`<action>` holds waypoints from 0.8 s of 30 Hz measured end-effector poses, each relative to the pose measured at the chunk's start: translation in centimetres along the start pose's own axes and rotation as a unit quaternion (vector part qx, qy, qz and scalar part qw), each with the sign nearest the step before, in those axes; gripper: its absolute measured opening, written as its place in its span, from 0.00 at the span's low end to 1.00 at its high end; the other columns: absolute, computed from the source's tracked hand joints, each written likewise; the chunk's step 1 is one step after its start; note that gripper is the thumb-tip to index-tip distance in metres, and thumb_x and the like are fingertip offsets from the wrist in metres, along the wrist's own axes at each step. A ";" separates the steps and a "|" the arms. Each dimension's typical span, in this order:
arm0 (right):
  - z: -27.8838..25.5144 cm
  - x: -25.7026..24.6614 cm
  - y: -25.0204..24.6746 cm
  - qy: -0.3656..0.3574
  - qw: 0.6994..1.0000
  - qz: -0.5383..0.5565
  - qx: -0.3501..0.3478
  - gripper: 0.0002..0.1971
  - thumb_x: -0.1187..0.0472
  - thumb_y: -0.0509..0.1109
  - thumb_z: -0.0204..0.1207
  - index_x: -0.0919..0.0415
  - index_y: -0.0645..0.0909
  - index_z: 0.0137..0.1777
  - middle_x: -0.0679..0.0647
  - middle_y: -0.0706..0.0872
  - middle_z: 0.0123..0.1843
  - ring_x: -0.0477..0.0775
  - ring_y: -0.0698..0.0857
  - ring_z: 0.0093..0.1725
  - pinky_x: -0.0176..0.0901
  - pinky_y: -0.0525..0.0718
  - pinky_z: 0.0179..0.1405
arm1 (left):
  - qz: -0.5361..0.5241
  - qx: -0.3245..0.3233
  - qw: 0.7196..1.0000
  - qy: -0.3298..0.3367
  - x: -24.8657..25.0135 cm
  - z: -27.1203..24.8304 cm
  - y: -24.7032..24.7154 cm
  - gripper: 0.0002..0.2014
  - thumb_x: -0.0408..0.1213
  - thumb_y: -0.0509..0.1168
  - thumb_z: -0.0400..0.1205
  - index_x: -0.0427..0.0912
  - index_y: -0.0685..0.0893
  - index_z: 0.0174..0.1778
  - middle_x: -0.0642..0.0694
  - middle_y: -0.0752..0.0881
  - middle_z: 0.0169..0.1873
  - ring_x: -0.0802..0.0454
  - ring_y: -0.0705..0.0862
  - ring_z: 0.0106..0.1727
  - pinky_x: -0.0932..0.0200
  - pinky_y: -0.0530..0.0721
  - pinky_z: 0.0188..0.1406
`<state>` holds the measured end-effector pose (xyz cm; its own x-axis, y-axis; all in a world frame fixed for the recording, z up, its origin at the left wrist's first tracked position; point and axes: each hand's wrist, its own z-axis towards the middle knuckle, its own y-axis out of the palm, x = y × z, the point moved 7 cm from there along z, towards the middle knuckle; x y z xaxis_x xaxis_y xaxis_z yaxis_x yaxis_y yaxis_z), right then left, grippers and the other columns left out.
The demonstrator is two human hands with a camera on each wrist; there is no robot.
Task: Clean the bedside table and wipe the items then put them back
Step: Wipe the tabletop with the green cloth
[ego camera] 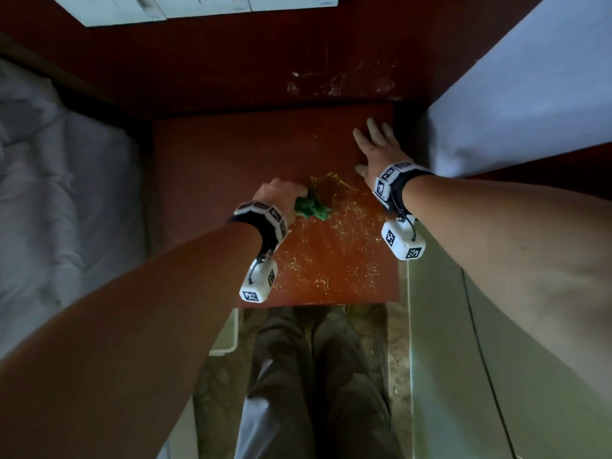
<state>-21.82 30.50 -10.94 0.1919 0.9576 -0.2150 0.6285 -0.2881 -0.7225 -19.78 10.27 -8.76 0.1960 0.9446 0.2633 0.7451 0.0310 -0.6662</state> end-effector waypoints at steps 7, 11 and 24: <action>0.1 0.0 0.1 -0.002 1.000 -0.018 -0.002 0.37 0.55 0.61 0.87 0.46 0.41 0.87 0.48 0.31 0.87 0.56 0.35 0.86 0.58 0.55 0.84 | 0.009 0.080 0.997 0.007 1.4 0.6 -4.0 0.17 0.31 0.63 0.85 0.54 0.81 0.67 0.51 0.83 0.50 0.51 0.83 0.46 0.56 0.86 0.48; 0.1 -0.3 0.0 0.004 1.000 -0.024 -0.009 0.38 0.56 0.61 0.87 0.45 0.40 0.87 0.48 0.31 0.87 0.56 0.35 0.86 0.56 0.56 0.84 | 0.008 0.166 0.986 -0.005 1.4 2.9 -8.1 0.20 0.27 0.66 0.82 0.53 0.83 0.66 0.48 0.79 0.58 0.46 0.82 0.56 0.48 0.87 0.57; 0.6 0.4 0.4 -0.010 1.000 -0.009 -0.003 0.38 0.56 0.62 0.86 0.45 0.42 0.87 0.47 0.31 0.87 0.55 0.34 0.86 0.58 0.57 0.84 | 0.060 0.091 0.993 0.032 3.7 4.8 -3.9 0.20 0.30 0.66 0.83 0.54 0.80 0.68 0.47 0.85 0.54 0.47 0.85 0.50 0.55 0.86 0.45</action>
<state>-21.95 30.74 -11.66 0.1647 0.9625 -0.2154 0.6360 -0.2706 -0.7227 -24.99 15.24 -8.50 0.3213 0.9225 0.2139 0.5870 -0.0168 -0.8094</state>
